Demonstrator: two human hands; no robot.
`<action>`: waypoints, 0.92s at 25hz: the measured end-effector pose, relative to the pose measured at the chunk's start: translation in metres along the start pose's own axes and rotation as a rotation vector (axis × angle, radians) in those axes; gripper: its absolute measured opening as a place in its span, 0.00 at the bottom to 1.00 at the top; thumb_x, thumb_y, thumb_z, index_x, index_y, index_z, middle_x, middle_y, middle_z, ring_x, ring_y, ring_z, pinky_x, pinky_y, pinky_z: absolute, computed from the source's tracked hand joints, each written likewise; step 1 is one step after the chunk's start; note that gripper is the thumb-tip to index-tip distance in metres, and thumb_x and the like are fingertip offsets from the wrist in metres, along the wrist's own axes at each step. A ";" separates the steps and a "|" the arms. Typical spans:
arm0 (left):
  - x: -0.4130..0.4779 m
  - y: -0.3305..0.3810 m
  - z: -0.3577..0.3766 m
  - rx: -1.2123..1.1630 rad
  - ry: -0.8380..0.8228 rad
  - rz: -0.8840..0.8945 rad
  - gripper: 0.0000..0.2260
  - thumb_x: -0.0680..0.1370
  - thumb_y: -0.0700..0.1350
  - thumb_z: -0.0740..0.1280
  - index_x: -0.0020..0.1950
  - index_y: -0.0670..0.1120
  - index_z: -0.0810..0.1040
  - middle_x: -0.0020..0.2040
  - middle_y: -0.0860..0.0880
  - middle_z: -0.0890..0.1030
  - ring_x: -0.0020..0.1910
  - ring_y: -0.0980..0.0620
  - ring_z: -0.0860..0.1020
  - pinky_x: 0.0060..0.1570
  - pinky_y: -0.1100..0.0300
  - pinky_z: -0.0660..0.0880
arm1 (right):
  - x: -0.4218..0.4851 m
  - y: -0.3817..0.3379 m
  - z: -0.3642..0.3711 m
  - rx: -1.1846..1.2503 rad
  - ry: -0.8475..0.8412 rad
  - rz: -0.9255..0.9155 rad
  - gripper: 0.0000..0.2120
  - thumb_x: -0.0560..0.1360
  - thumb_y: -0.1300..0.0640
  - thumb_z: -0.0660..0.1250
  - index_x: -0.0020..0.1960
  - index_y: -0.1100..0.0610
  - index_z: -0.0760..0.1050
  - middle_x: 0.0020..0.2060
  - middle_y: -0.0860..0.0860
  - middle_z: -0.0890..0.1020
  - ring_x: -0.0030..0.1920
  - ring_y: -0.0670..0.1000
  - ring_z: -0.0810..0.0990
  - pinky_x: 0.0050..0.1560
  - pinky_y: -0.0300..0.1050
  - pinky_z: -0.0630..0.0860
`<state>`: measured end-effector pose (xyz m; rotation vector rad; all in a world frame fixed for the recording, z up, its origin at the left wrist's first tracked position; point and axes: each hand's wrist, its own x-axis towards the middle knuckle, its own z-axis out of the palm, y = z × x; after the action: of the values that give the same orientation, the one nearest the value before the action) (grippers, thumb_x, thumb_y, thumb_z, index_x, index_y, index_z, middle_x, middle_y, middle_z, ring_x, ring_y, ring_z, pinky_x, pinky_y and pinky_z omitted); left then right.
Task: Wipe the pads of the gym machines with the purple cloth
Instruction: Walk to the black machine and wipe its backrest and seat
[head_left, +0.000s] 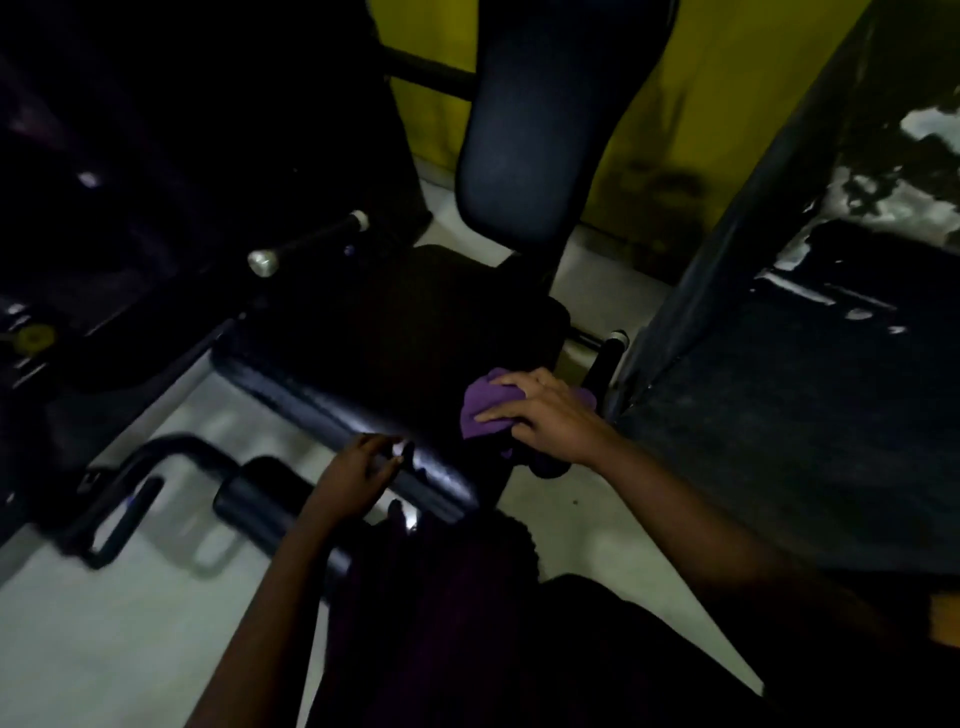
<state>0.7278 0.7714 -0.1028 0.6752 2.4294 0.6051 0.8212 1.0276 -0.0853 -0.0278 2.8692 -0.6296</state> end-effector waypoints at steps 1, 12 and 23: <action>-0.026 0.005 0.012 -0.044 -0.001 -0.070 0.16 0.77 0.43 0.65 0.63 0.41 0.74 0.61 0.40 0.76 0.60 0.42 0.76 0.60 0.56 0.69 | -0.014 -0.009 -0.002 -0.006 -0.025 -0.030 0.19 0.75 0.57 0.61 0.63 0.41 0.73 0.70 0.50 0.66 0.62 0.57 0.66 0.63 0.53 0.66; -0.261 -0.008 0.091 -0.442 0.172 -0.751 0.16 0.79 0.46 0.62 0.65 0.46 0.73 0.64 0.45 0.76 0.62 0.48 0.75 0.58 0.61 0.68 | -0.079 -0.121 0.065 -0.036 -0.387 -0.453 0.22 0.71 0.54 0.60 0.63 0.42 0.73 0.69 0.55 0.67 0.65 0.60 0.68 0.67 0.50 0.64; -0.559 -0.078 0.161 -0.844 0.805 -1.247 0.15 0.78 0.45 0.63 0.65 0.46 0.73 0.65 0.44 0.74 0.62 0.46 0.74 0.54 0.59 0.67 | -0.091 -0.361 0.198 -0.135 -0.631 -0.909 0.21 0.74 0.57 0.62 0.64 0.40 0.71 0.69 0.53 0.65 0.67 0.57 0.64 0.68 0.47 0.61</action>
<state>1.2057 0.4335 -0.0566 -1.5377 2.2301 1.2720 0.9416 0.6236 -0.0934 -1.3308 2.1500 -0.4279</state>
